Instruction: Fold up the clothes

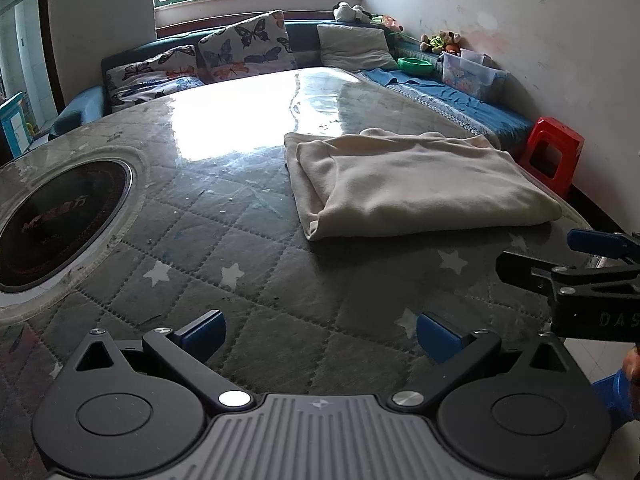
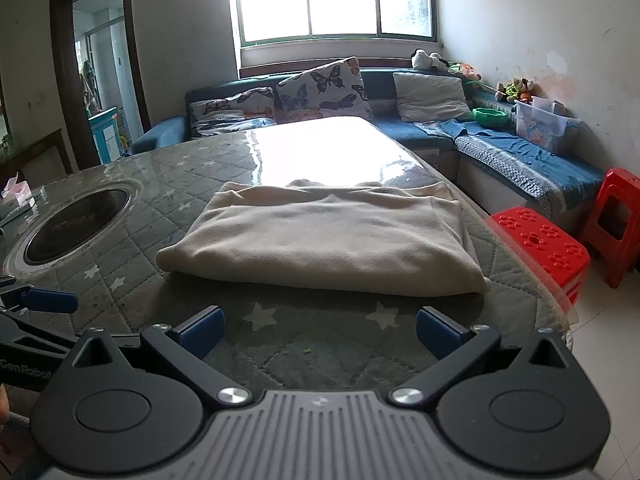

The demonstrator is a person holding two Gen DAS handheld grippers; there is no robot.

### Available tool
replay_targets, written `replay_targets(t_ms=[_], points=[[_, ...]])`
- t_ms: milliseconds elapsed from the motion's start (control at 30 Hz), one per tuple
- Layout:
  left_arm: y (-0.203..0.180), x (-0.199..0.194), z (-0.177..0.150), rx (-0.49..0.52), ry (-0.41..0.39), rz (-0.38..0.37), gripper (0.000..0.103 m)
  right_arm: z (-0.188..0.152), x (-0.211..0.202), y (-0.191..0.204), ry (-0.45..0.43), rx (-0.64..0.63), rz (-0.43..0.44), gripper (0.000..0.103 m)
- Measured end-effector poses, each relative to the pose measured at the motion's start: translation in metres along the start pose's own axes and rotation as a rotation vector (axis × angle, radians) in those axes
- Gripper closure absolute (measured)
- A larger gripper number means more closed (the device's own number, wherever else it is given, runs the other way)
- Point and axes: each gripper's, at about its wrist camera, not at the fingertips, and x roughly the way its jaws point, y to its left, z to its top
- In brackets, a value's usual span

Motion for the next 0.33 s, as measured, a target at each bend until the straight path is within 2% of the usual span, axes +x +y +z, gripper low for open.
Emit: replay_targets(t_ms=[333], points=[[0.0,0.0074,0.0059,0.021,0.009,0.019,0.0,0.0003,0.008,-0.0025,0.017,0.007,-0.005,0.0]])
